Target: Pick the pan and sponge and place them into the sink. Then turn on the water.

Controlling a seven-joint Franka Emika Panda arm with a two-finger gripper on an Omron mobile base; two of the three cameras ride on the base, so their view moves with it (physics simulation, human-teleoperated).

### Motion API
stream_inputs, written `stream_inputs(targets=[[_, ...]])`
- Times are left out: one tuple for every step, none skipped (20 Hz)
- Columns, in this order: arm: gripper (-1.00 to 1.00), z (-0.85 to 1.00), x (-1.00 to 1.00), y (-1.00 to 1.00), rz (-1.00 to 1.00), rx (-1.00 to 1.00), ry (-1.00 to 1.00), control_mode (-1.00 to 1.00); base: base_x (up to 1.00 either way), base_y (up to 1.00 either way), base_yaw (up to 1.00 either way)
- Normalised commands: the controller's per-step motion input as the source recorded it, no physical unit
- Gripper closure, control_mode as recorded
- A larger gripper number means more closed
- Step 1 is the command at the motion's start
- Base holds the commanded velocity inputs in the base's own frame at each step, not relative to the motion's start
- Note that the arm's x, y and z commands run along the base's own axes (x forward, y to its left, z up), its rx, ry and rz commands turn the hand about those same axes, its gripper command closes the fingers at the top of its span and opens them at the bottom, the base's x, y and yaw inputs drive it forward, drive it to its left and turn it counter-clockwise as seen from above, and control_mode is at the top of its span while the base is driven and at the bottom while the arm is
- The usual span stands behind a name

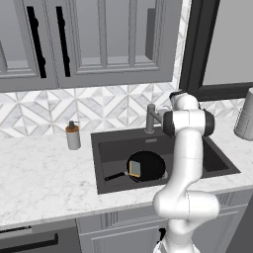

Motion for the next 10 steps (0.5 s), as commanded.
stream_inputs(targets=[[1.00, 0.00, 0.09, -0.01, -0.04, 0.01, 0.03, -1.00, 0.00, 0.00, 0.00], [1.00, 0.00, 0.06, -0.02, -0.04, 0.05, 0.03, -1.00, 0.00, 0.00, 0.00], [1.00, 0.00, 0.08, -0.08, -0.04, 0.09, 0.06, -1.00, 0.00, 0.00, 0.00], [1.00, 0.00, 0.08, -0.10, -0.04, 0.11, 0.07, -1.00, 0.00, 0.00, 0.00], [1.00, 0.00, 0.07, -0.12, -0.05, 0.15, 0.07, -1.00, 0.00, 0.00, 0.00], [1.00, 0.00, 0.07, -0.16, -0.06, 0.18, 0.09, -1.00, 0.00, 0.00, 0.00], [1.00, 0.00, 0.12, -0.17, -0.08, 0.22, 0.12, -1.00, 0.00, 0.00, 0.00], [1.00, 0.00, 0.18, -0.18, -0.11, 0.23, 0.16, -1.00, 0.00, 0.00, 0.00], [1.00, 0.00, 0.14, -0.19, -0.11, 0.25, 0.17, -1.00, 0.00, 0.00, 0.00], [1.00, 0.00, 0.14, -0.20, -0.12, 0.26, 0.18, -1.00, 0.00, 0.00, 0.00]])
